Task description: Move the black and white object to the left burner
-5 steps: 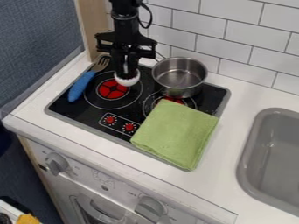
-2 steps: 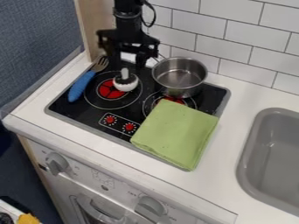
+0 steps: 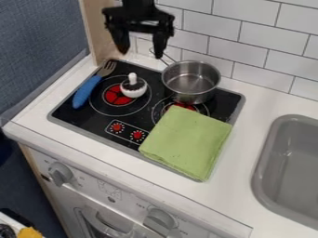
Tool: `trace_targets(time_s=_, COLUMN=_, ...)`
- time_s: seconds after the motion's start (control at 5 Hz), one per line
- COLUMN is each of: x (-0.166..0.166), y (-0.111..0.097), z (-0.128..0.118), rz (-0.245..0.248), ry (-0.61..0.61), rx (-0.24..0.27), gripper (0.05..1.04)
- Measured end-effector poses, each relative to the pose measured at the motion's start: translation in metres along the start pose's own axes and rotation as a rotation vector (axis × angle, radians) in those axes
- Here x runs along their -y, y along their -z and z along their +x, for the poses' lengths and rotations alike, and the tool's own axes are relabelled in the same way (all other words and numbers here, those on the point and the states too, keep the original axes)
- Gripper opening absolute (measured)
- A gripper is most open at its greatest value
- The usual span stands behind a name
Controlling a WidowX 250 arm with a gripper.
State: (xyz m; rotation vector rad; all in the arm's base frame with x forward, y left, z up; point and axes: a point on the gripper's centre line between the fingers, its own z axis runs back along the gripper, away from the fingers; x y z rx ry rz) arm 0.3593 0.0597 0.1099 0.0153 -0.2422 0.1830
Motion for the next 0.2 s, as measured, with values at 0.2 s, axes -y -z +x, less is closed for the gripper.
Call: trace_targets(time_s=0.2, x=0.0065, y=-0.0008, z=0.0002, rz=-0.041, ry=0.051, rx=-0.001, gripper=1.0)
